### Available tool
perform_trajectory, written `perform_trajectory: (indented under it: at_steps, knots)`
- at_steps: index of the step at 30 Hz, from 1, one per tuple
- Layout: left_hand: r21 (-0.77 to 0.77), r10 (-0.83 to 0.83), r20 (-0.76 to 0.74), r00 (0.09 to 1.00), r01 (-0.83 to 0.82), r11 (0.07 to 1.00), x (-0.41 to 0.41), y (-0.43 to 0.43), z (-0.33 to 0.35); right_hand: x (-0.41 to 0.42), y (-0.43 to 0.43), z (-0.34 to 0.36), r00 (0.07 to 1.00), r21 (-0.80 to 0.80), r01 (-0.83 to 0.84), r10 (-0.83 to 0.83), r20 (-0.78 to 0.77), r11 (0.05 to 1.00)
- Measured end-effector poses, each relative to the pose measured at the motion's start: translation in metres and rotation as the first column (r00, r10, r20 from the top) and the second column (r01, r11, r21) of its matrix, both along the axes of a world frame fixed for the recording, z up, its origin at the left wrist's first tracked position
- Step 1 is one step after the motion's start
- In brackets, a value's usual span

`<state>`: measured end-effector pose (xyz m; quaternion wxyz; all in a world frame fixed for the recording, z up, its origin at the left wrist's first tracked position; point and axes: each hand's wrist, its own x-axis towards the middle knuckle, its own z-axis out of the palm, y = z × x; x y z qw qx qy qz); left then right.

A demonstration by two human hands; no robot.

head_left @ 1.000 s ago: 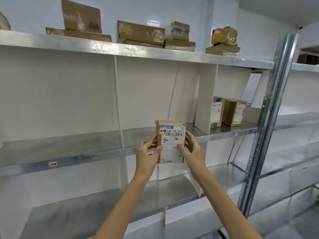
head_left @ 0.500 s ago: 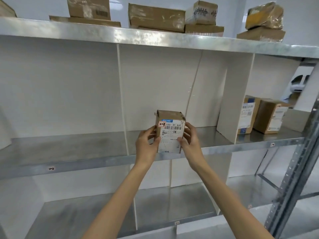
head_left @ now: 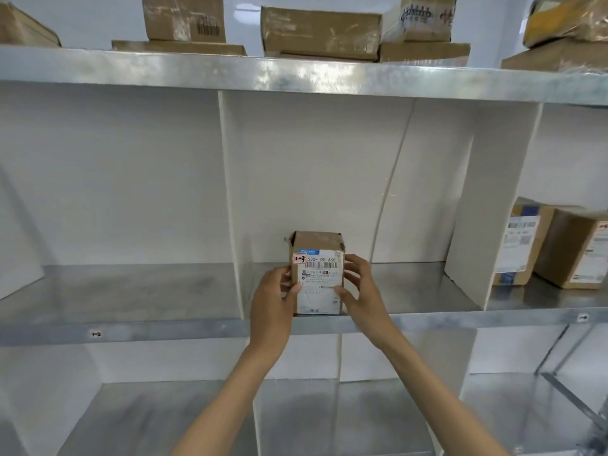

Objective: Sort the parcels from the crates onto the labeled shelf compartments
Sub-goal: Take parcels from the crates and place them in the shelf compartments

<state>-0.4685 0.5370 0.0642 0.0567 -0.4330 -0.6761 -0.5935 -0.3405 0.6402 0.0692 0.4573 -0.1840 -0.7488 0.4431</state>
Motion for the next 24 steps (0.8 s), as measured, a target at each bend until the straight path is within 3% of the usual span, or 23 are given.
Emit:
perform_trajectory:
  at_steps: [6,9,15,24]
  knots:
    - [-0.095,0.207,-0.206,0.957,-0.230,0.969,-0.014,0.013,0.007,-0.036,0.018,0.004,0.998,0.064,-0.003,-0.001,0.065,0.998]
    - [-0.213,0.283,-0.374,0.883,-0.379,0.901,-0.017,0.019,0.016,-0.052,0.027,0.008,0.995,0.090,0.015,-0.024,0.097,0.996]
    - [-0.362,0.334,-0.491,0.804,-0.538,0.761,-0.018,0.029,0.022,-0.068,0.041,0.008,0.981,0.101,0.031,-0.050,0.186,0.994]
    - [-0.464,0.331,-0.330,0.884,-0.457,0.759,-0.004,0.030,0.013,-0.052,0.030,0.003,0.973,0.072,0.014,-0.030,0.229,0.997]
